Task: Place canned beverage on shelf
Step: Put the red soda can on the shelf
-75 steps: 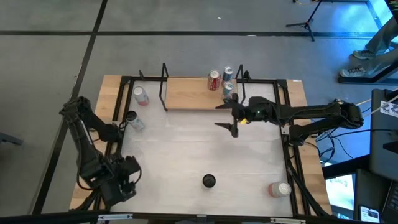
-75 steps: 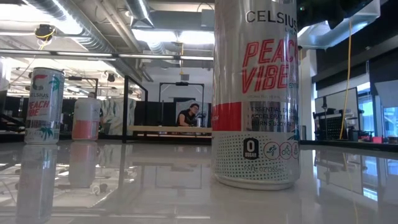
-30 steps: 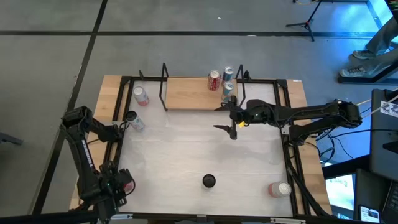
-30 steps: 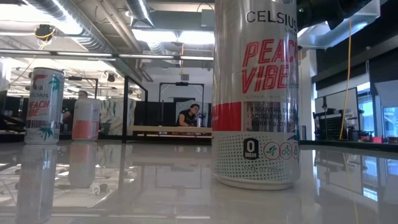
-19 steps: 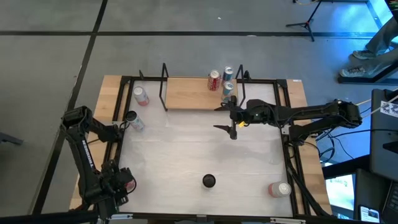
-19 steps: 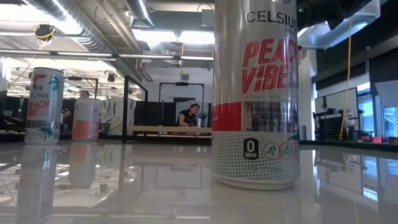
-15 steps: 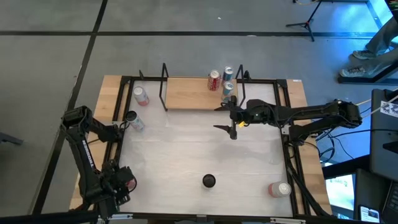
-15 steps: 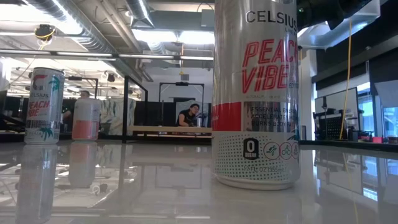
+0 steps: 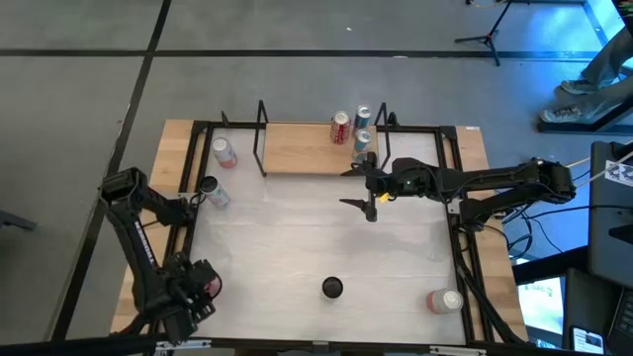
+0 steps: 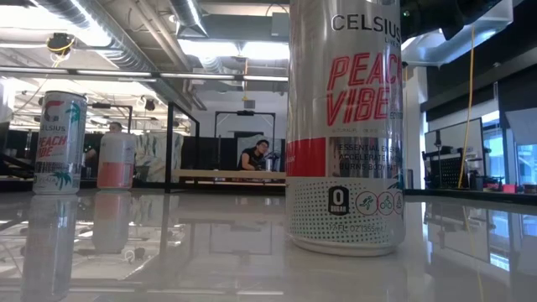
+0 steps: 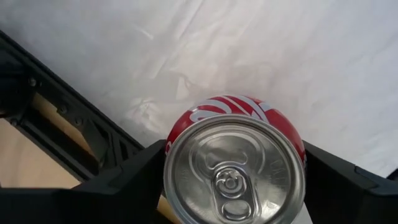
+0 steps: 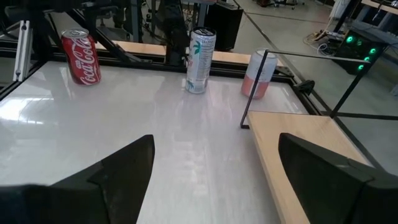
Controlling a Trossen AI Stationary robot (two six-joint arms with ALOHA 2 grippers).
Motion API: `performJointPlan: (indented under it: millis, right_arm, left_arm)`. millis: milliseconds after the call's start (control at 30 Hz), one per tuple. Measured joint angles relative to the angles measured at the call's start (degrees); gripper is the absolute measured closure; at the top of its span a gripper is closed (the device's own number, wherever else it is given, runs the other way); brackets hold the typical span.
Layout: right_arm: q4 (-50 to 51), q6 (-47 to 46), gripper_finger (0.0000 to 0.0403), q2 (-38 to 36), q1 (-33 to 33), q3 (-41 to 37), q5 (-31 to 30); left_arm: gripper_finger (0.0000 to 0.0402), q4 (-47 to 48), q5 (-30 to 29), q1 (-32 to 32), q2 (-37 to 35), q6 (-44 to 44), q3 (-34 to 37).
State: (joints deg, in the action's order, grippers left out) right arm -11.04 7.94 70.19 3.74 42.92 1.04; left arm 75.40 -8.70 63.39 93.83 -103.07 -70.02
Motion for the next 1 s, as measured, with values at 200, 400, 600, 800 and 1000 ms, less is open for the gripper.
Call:
performJointPlan:
  millis: [200,400,600,800,1000]
  right_arm:
    - [0.15,-0.24,0.0065,0.00,-0.01,-0.01,0.00]
    - [0.60,-1.70,0.0065,0.00,-0.01,-0.02,0.00]
    - [0.98,-3.07,0.0065,0.00,-0.01,-0.02,0.00]
    - [1.30,-3.73,0.0065,0.00,-0.03,-0.02,0.00]
    - [3.46,-3.33,0.0065,-0.60,-3.27,0.02,-7.06]
  left_arm:
    - [0.0113,0.43,-2.92,-4.66,-2.53,2.31,0.16]
    - [0.0114,2.10,-6.34,-13.40,-4.90,11.65,-2.57]
    - [0.0114,1.86,-9.20,-24.26,-5.32,28.07,-6.01]
    - [0.0114,1.47,-10.89,-33.38,-5.32,41.87,-9.54]
    - [0.0114,-2.41,-13.28,-40.63,-5.32,53.10,-13.01]
